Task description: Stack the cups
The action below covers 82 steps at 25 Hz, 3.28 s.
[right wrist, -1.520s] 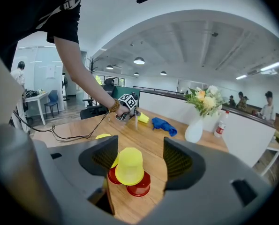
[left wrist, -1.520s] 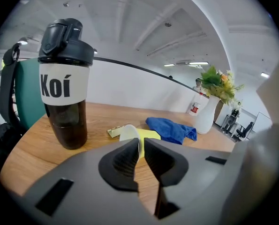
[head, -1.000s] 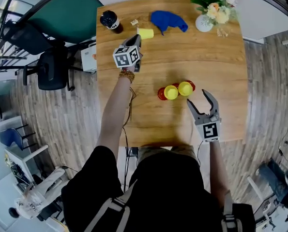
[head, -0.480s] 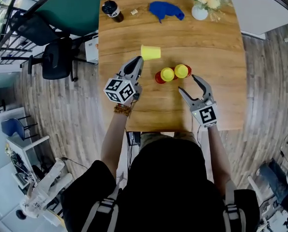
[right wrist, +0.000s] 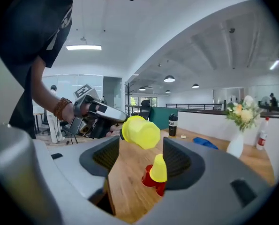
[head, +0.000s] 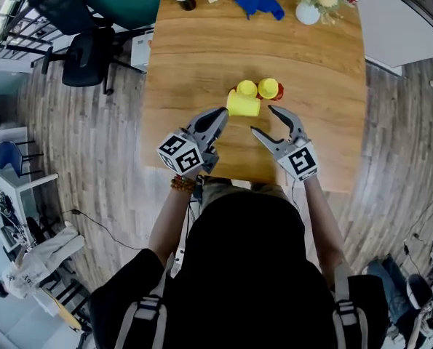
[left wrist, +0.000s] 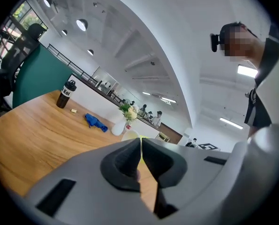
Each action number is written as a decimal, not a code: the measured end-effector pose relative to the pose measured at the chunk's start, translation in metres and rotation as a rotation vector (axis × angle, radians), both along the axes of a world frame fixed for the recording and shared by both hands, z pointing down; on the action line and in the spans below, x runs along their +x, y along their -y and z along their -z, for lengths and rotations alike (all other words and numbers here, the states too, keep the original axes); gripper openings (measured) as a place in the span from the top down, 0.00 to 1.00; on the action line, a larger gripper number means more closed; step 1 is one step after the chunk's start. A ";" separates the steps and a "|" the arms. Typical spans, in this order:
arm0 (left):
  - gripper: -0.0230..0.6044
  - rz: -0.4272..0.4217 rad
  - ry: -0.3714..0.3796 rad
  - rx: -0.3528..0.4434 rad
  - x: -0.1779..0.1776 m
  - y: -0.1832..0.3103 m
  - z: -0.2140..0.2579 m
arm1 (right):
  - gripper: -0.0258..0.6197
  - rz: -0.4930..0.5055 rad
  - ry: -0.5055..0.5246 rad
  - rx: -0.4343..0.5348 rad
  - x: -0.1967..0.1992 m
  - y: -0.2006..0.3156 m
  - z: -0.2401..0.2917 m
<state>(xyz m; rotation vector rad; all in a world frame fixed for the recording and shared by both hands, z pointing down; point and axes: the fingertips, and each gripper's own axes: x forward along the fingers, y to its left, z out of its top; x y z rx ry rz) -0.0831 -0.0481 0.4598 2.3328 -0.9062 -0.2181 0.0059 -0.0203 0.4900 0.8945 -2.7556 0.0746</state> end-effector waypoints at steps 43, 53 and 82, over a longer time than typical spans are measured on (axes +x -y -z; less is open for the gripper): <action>0.91 0.028 0.424 0.219 0.007 -0.012 -0.034 | 0.58 0.060 -0.673 -0.180 0.034 0.088 -0.042; 0.91 0.030 0.428 0.214 0.001 -0.014 -0.035 | 0.58 0.064 -0.802 -0.217 0.028 0.105 -0.052; 0.91 -0.005 0.414 0.208 0.007 -0.001 -0.037 | 0.57 0.058 -0.797 -0.169 0.012 0.106 -0.055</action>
